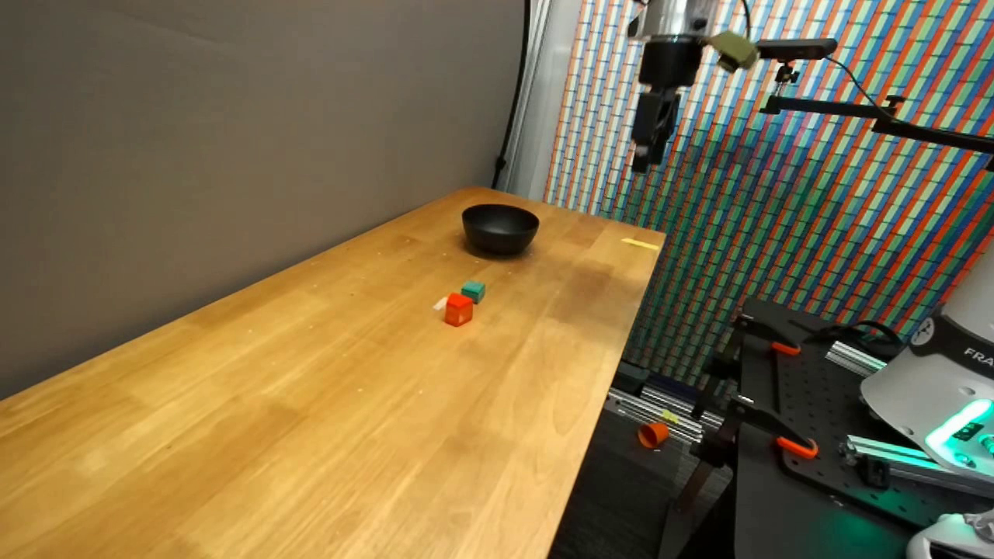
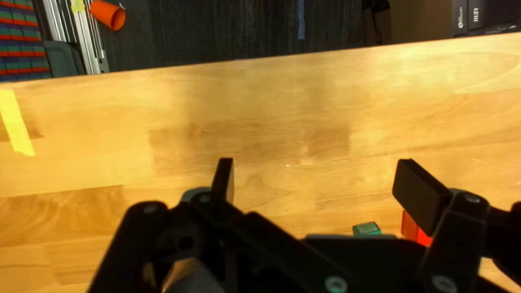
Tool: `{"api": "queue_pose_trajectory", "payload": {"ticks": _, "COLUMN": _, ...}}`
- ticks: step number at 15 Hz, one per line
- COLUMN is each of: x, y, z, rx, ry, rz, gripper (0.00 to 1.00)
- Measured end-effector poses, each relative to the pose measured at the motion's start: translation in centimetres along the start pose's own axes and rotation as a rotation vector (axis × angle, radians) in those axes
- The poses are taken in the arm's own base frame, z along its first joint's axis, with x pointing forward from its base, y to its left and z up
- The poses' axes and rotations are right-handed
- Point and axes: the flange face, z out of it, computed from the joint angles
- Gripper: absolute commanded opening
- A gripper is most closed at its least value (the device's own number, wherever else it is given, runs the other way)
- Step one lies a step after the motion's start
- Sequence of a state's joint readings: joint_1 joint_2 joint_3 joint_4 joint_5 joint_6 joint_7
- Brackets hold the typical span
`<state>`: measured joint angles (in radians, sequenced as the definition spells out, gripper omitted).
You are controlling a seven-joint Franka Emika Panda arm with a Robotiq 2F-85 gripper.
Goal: Put the green and orange cubes in the bowl
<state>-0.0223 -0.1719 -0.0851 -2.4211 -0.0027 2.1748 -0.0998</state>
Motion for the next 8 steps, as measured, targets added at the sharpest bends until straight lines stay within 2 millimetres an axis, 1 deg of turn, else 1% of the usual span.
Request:
{"api": "queue_pose_trajectory", "payload": {"ticks": 2, "x": 2.5, "y": -0.9, "z": 4.3, "rx": -0.01, "ry": -0.014, "rz": -0.021, "gripper": 1.0}}
{"api": "queue_pose_trajectory", "payload": {"ticks": 4, "x": 5.2, "y": -2.0, "z": 8.0, "rx": -0.017, "ry": -0.031, "rz": -0.046, "gripper": 1.0}}
{"api": "queue_pose_trajectory", "payload": {"ticks": 6, "x": 8.3, "y": -3.3, "z": 10.9, "rx": -0.019, "ry": -0.043, "rz": -0.076, "gripper": 1.0}}
{"api": "queue_pose_trajectory", "payload": {"ticks": 8, "x": 11.4, "y": -5.0, "z": 13.1, "rx": -0.015, "ry": -0.05, "rz": -0.108, "gripper": 1.0}}
